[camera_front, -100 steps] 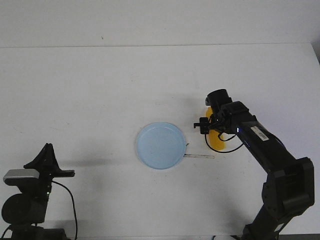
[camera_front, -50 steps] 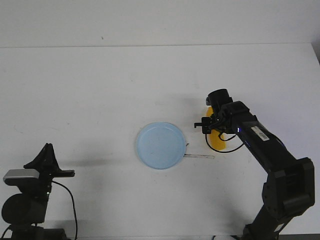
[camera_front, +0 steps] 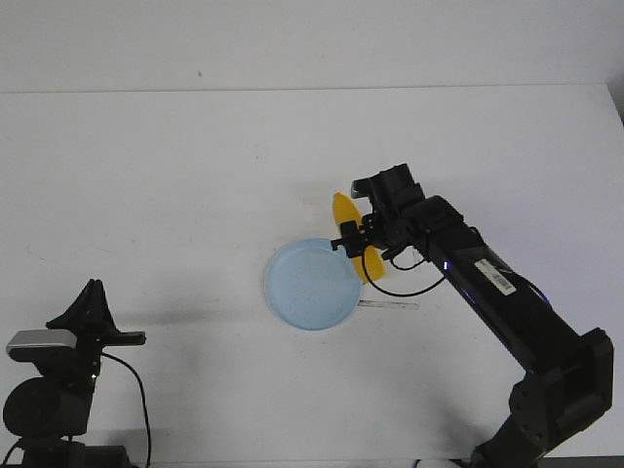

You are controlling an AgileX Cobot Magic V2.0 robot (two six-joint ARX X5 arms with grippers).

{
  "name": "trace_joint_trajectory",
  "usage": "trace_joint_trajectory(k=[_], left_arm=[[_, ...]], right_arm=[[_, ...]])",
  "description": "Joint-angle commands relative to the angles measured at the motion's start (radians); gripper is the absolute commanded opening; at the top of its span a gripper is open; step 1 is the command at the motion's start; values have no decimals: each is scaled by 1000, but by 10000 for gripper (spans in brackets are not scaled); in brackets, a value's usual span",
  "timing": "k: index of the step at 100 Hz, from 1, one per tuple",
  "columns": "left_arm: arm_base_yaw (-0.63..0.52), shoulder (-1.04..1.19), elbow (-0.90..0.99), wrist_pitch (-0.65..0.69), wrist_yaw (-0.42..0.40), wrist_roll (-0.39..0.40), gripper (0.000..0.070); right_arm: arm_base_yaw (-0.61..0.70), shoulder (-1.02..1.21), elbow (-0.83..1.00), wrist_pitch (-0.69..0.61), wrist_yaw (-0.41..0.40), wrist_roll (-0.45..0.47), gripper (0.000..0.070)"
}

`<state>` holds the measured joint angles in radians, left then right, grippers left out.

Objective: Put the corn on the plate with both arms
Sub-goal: 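Carry the corn with the right gripper over the plate and lower it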

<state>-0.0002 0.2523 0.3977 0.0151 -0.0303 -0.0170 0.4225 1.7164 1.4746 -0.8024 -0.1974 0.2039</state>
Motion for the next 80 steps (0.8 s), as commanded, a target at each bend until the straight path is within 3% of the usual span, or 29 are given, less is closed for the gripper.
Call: trace_joint_trajectory(k=[1, 37, 80], left_arm=[[1, 0, 7, 13, -4, 6, 2], [1, 0, 7, 13, -4, 6, 2], [1, 0, 7, 13, -4, 6, 1]], right_arm=[[32, 13, 13, 18, -3, -24, 250], [143, 17, 12, 56, 20, -29, 254], [183, 100, 12, 39, -65, -8, 254]])
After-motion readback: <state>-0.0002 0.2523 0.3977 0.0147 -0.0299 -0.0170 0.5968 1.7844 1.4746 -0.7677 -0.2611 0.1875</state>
